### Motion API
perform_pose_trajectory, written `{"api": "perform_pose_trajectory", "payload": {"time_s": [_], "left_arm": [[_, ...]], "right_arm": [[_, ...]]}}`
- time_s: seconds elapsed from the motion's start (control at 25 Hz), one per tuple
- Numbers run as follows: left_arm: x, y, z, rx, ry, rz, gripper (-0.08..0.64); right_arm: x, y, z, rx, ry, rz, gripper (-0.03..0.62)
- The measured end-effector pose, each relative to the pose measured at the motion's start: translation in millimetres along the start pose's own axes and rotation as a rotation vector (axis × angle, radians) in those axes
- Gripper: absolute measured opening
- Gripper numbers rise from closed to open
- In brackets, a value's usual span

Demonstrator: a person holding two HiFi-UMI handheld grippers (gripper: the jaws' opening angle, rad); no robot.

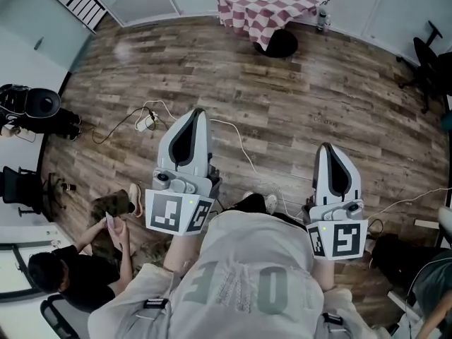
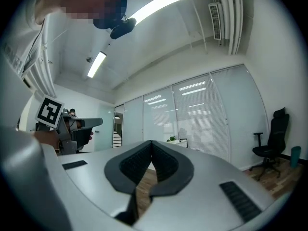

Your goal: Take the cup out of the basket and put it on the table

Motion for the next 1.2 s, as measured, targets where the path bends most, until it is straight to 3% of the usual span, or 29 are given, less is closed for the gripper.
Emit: {"api": "perform_pose_trajectory", "payload": {"time_s": [0.24,0.64,0.76,0.92,1.2], "left_arm": [[1.6,7.1,-0.2,-0.026,0.012,0.005,0.006],[25.8,32.9,-5.8,-0.026,0.005,-0.016,0.005],[40.8,59.7,-20.9,-0.031,0.004,-0.014,0.006],[53.8,92.9,-33.6,-0.048,-0.014,-0.029,0.006],[82.3,151.5,-46.6,-0.012,-0.048,-0.035,0.005]], "right_arm": [[10.8,-1.1,2.0,-0.047,0.003,-0.036,0.009],[29.4,25.0,18.6,-0.052,0.031,-0.066,0.009],[38.1,43.4,27.0,-0.028,0.005,-0.074,0.009],[49.6,64.5,44.6,0.011,0.042,-0.1,0.009],[57.7,129.2,79.3,0.014,0.029,-0.111,0.009]]}}
Point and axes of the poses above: the fingertips, and each gripper's own axes: y forward along the fingers, z to its right, x out of its underside, the point moved 5 cm from there along -y, backward along the fingers, and after that the axes turned 6 degrees about -x, right-handed, at the moved point
